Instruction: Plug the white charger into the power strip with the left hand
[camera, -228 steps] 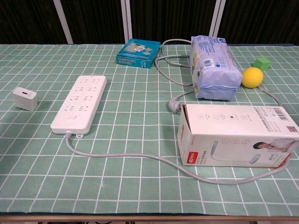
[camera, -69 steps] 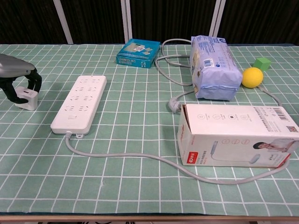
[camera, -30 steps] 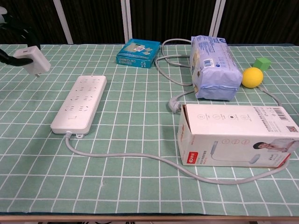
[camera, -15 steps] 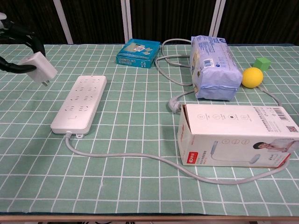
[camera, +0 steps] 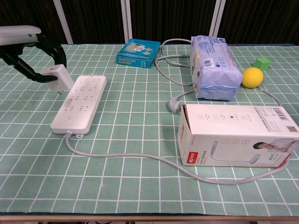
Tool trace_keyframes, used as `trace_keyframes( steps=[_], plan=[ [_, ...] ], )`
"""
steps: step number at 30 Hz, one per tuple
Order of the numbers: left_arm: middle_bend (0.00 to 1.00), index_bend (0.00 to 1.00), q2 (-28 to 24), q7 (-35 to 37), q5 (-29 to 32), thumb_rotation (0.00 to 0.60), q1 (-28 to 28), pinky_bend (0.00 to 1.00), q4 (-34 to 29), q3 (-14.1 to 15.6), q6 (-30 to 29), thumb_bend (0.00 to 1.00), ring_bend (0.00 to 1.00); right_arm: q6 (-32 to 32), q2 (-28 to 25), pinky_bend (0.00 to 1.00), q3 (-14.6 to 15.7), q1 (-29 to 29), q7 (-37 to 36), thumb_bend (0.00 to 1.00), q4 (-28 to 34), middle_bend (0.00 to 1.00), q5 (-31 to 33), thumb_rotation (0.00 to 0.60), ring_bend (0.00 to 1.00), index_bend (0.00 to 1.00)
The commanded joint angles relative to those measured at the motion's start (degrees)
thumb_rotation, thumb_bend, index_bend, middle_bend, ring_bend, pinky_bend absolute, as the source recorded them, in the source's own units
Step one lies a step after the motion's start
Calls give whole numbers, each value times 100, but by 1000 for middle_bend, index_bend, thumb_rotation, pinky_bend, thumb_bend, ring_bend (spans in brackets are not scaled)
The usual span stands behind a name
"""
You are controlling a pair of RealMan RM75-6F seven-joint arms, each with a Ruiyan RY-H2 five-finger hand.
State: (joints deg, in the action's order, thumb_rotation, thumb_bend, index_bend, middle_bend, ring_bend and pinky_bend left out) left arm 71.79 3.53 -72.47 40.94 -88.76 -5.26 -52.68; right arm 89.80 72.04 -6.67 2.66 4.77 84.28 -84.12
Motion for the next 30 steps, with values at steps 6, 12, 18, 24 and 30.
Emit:
trace_keyframes(
  steps=[6,12,18,24,30],
  plan=[
    [577,577,399,-382,349,600,62,161,168,-85,84,431,184,7,-8,4,0,-7,-27,130,-9,0,0,600,0,0],
    [577,577,491,-512,432,600,70,153,279,-51,184,431,184,27,-5,4,-12,-16,-35,129,-11,0,10,600,0,0],
    [577,578,571,-581,491,600,80,152,398,-44,265,431,184,26,-5,4,-7,-17,-39,130,-14,0,4,600,0,0],
    [577,578,647,-624,443,600,84,151,450,-44,266,431,184,29,-4,4,-8,-19,-38,129,-18,0,2,600,0,0],
    [577,579,672,-610,378,600,81,150,473,-54,260,431,184,34,-4,5,-11,-21,-54,129,-22,0,3,600,0,0]
  ],
)
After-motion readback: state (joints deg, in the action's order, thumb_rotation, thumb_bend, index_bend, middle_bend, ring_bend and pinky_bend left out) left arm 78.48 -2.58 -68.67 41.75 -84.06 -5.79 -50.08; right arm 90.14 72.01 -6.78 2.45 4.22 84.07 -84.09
